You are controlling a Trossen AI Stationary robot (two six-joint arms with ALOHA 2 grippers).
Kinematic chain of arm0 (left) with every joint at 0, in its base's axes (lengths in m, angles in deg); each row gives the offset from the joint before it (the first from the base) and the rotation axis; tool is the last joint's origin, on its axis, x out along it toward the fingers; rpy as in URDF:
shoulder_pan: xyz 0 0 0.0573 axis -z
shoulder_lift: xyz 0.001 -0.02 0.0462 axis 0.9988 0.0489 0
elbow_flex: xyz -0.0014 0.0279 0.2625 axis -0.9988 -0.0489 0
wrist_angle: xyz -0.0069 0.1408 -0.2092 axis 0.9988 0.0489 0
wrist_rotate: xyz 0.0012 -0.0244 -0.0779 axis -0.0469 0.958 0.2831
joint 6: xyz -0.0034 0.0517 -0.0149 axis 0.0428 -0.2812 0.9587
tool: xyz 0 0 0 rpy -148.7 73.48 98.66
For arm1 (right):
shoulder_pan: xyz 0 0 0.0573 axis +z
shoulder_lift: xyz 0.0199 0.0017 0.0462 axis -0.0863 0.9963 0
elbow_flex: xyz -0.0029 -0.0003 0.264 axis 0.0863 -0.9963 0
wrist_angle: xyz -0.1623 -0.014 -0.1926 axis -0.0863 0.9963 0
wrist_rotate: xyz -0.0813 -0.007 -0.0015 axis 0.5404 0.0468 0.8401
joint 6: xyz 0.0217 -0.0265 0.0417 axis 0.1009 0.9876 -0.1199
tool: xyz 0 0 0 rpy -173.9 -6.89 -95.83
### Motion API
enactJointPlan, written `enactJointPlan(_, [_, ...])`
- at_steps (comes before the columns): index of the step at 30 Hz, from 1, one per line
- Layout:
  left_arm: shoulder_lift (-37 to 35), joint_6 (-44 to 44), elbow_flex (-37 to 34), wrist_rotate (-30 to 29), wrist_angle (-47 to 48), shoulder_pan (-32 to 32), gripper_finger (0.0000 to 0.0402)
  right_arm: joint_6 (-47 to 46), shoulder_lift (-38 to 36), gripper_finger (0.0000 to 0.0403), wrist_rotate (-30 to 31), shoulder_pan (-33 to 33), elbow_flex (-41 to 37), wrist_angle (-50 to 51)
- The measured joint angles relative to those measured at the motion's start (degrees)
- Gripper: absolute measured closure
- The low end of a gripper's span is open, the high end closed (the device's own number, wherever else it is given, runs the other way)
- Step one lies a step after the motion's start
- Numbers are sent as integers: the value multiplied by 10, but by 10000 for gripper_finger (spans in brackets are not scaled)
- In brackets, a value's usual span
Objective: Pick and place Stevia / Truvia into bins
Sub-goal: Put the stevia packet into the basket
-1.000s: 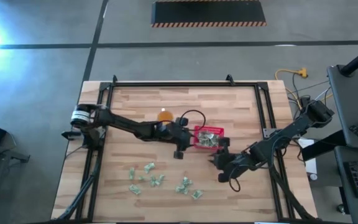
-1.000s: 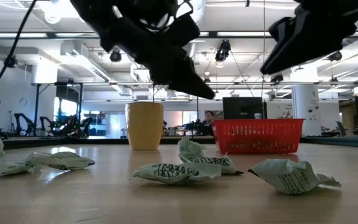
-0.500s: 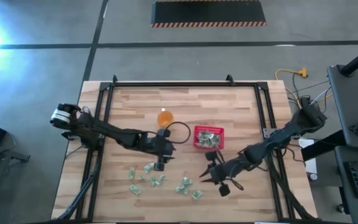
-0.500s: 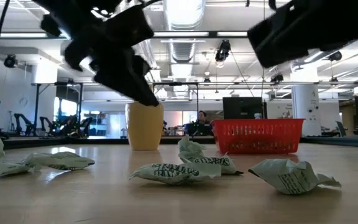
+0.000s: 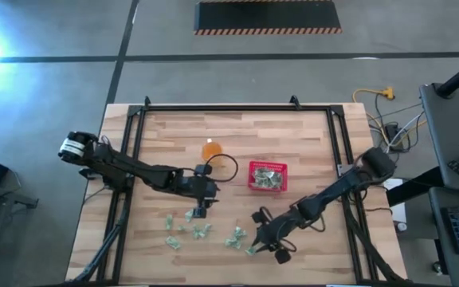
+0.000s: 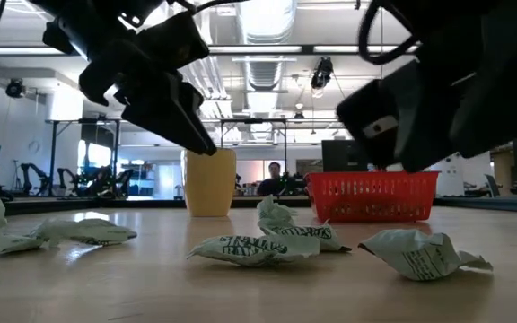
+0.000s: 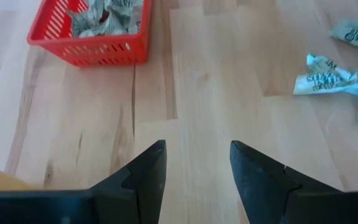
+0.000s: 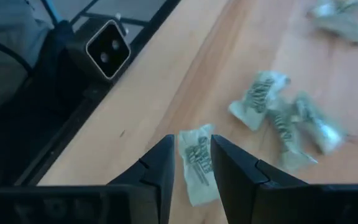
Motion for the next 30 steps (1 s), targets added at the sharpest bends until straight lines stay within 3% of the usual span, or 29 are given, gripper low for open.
enactJointPlan(19, [1,1,-2,0,5,0,240,-7,69,228,-25,-5,39,20])
enactJointPlan(25, [1,1,-2,0,9,0,240,-8,73,236,-24,-12,42,26])
enactJointPlan(30, [1,0,-2,0,9,0,240,-2,73,275,-24,-16,42,31])
